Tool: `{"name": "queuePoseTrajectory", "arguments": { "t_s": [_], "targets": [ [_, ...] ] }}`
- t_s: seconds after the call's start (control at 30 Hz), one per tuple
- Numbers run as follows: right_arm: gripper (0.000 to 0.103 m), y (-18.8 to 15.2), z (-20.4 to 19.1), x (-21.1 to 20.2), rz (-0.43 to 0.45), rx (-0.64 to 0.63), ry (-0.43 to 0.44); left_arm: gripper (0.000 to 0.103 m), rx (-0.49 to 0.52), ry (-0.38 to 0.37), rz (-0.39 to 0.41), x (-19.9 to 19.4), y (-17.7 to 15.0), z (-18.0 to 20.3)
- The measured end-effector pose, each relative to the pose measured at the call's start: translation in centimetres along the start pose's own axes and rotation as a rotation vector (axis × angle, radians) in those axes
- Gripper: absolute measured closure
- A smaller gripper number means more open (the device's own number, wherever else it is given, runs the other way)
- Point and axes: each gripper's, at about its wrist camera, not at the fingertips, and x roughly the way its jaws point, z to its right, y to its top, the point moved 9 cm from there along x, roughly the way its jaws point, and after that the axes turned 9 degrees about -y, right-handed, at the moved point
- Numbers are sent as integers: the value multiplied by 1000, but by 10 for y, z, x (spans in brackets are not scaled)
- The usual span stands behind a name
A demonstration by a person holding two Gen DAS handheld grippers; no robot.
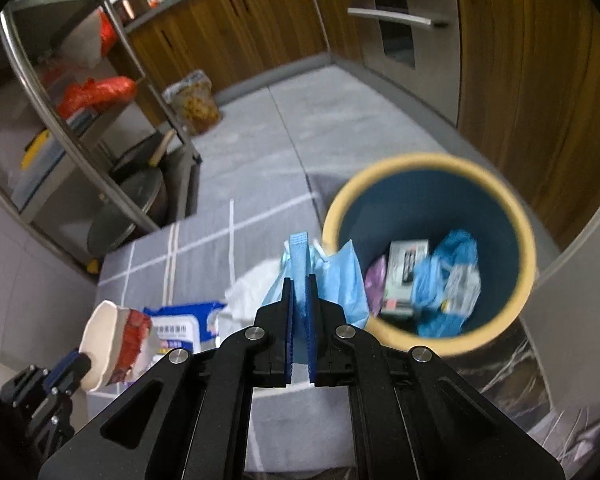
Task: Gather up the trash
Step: 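Carry the paper bowl and blue mask over the teal bin with both tools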
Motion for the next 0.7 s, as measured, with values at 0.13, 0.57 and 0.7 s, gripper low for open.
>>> {"name": "queuePoseTrajectory", "arguments": {
  "t_s": [0.13, 0.57, 0.7],
  "targets": [
    [96, 27, 9, -25, 62, 33, 46, 100, 26, -31, 50, 2, 30, 16],
    [96, 110, 85, -65, 182, -10, -53, 100, 139, -194, 200, 18, 146, 99],
    [96, 107, 112, -51, 158, 35, -54, 100, 167, -232, 196, 36, 156, 122]
  ]
}}
